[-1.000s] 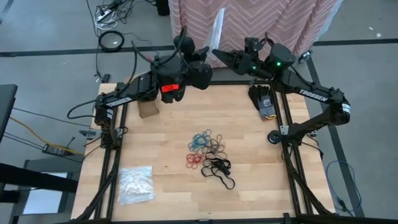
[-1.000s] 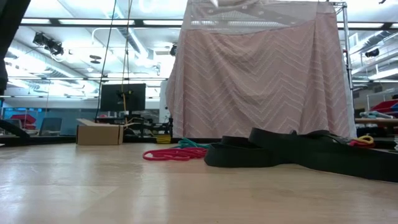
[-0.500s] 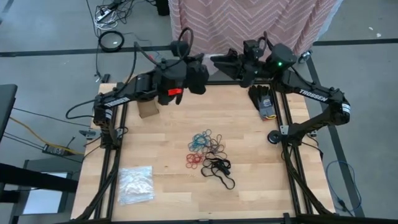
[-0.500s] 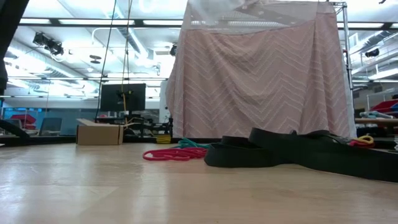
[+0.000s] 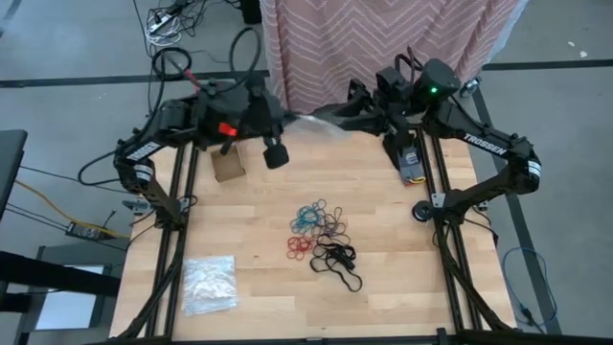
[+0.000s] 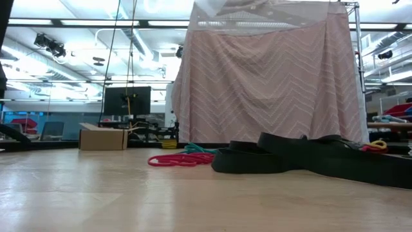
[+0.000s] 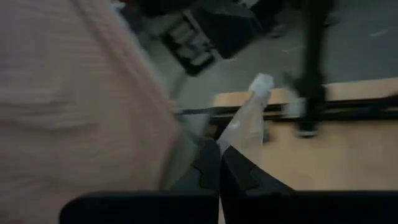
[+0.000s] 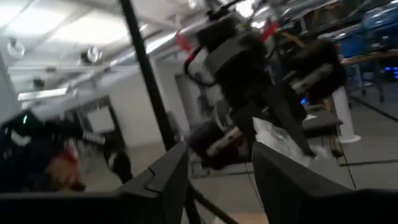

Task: Sort rubber bands
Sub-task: Open the transparent zip bag

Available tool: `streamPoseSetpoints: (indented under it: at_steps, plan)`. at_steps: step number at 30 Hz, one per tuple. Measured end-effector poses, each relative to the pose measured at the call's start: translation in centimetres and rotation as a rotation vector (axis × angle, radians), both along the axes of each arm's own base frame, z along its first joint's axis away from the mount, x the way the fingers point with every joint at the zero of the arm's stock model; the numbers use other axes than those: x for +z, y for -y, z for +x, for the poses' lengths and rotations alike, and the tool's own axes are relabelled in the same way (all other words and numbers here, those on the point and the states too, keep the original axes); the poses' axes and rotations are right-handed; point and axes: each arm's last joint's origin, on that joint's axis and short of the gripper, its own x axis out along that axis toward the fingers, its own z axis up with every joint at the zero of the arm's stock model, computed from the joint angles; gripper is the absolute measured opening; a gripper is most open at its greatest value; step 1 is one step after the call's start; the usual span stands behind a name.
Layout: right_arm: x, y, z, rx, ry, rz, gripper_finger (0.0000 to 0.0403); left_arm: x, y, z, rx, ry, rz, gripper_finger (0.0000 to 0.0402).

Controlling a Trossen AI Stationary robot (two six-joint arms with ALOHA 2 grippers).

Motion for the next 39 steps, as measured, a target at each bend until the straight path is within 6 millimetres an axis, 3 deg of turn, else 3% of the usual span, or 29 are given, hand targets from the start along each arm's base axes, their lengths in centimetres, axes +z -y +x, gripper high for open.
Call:
streamPoseSetpoints:
  at_steps: [7, 10, 14, 26, 39]
  plan:
    - [0.7, -1.4, -2.0, -0.034, -0.239, -0.189, 0.0136, -1.4, 0.1, 1.0, -0.134, -0.066, -0.158, 0.0]
    - [1.2, -2.4, -3.4, -0.136, -0.357, -0.302, 0.0134, -1.5, 0.0, 1.3, -0.153, -0.055, -0.185, 0.0]
    - [0.9, -3.3, -3.8, -0.221, -0.464, -0.354, 0.0137, -1.9, -0.2, 2.3, -0.155, -0.049, -0.226, 0.0]
    - [0.4, -5.3, -2.5, -0.195, -0.474, -0.389, 0.0137, -5.3, -0.8, 7.1, -0.175, -0.087, -0.41, 0.0]
    - [0.3, -5.7, -2.5, -0.18, -0.488, -0.393, 0.013, -4.3, -0.7, 7.6, -0.218, 0.022, -0.439, 0.0]
